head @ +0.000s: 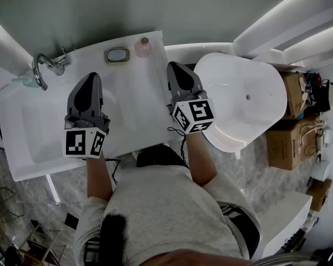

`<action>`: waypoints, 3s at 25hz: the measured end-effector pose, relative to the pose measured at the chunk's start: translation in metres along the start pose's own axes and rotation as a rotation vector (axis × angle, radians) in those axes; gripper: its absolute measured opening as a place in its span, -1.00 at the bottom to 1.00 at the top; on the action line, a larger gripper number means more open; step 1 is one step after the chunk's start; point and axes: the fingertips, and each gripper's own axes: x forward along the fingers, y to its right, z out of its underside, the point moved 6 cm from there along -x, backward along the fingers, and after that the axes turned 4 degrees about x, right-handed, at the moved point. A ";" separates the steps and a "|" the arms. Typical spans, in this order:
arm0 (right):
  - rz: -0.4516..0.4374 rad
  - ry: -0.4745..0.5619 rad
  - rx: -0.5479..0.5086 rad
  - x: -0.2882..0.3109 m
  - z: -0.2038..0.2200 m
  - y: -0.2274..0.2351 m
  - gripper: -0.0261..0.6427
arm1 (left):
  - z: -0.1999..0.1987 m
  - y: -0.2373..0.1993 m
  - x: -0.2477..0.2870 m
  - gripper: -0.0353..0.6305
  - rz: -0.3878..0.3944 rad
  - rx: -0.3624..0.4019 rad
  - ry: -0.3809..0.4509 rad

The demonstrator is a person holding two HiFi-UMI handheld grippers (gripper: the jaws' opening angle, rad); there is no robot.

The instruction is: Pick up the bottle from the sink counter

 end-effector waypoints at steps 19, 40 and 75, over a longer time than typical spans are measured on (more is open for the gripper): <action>-0.118 -0.189 -0.037 0.106 0.045 0.048 -0.78 | 0.013 0.005 0.024 -0.87 -0.126 -0.001 -0.038; -0.258 -0.383 -0.125 0.189 0.118 0.071 -0.33 | 0.029 0.006 0.032 -0.87 -0.283 0.023 -0.112; -0.248 -0.373 -0.058 0.221 0.167 0.068 -0.48 | 0.044 -0.005 0.012 -0.87 -0.399 0.046 -0.193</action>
